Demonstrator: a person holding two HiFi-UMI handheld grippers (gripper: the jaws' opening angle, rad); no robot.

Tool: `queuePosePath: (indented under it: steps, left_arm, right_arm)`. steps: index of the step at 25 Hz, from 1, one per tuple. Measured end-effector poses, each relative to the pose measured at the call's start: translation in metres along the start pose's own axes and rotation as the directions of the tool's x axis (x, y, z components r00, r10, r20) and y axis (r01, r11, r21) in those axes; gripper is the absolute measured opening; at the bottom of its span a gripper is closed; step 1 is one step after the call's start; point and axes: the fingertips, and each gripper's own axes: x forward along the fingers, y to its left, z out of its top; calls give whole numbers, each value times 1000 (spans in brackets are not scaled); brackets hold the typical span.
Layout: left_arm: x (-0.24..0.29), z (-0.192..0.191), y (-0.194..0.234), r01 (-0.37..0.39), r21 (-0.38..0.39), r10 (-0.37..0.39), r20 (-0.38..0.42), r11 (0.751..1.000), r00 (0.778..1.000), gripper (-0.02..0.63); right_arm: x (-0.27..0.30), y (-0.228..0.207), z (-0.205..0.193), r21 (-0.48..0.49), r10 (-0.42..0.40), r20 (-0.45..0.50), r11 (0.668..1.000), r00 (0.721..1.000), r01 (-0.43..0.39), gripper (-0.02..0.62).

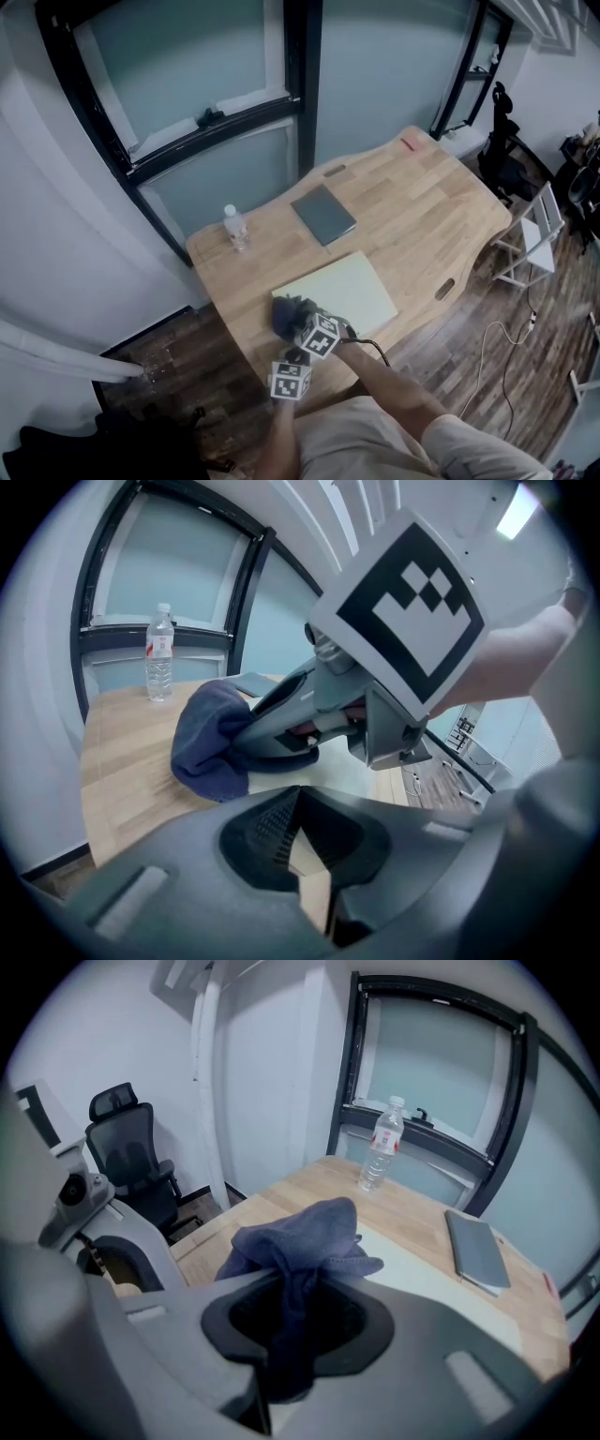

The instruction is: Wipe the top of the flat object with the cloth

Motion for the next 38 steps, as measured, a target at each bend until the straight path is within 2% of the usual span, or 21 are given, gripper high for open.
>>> queuePosePath:
  steps: [5, 9, 13, 16, 22, 28, 38]
  left_arm:
    - [-1, -1, -3, 12, 13, -12, -3, 1000, 1000, 8]
    - [0, 0, -3, 17, 18, -17, 0, 1000, 1000, 8]
    - [0, 1, -1, 8, 16, -8, 7, 1000, 1000, 8]
    - [1, 0, -2, 0, 12, 0, 11, 1000, 1000, 8]
    - [1, 0, -3, 7, 26, -7, 6, 1000, 1000, 8]
    - [0, 0, -3, 14, 52, -13, -5, 999, 1000, 8]
    - [2, -1, -4, 32, 51, -32, -5, 998, 999, 8]
  right_arm:
    - [-6, 13, -11, 1, 20, 32, 1000, 999, -20, 78]
    - [-15, 24, -22, -51, 55, 25, 997, 998, -54, 78]
    - [-16, 25, -24, -33, 72, 24, 997, 997, -71, 80]
    - [-17, 25, -25, -55, 74, 17, 996, 997, -73, 80]
    - [-21, 19, -38, -91, 49, 17, 995, 999, -48, 80]
    - [-29, 4, -52, -86, 31, 0, 996, 1000, -31, 80]
    - [-42, -31, -80, -53, -21, -23, 998, 1000, 20, 80]
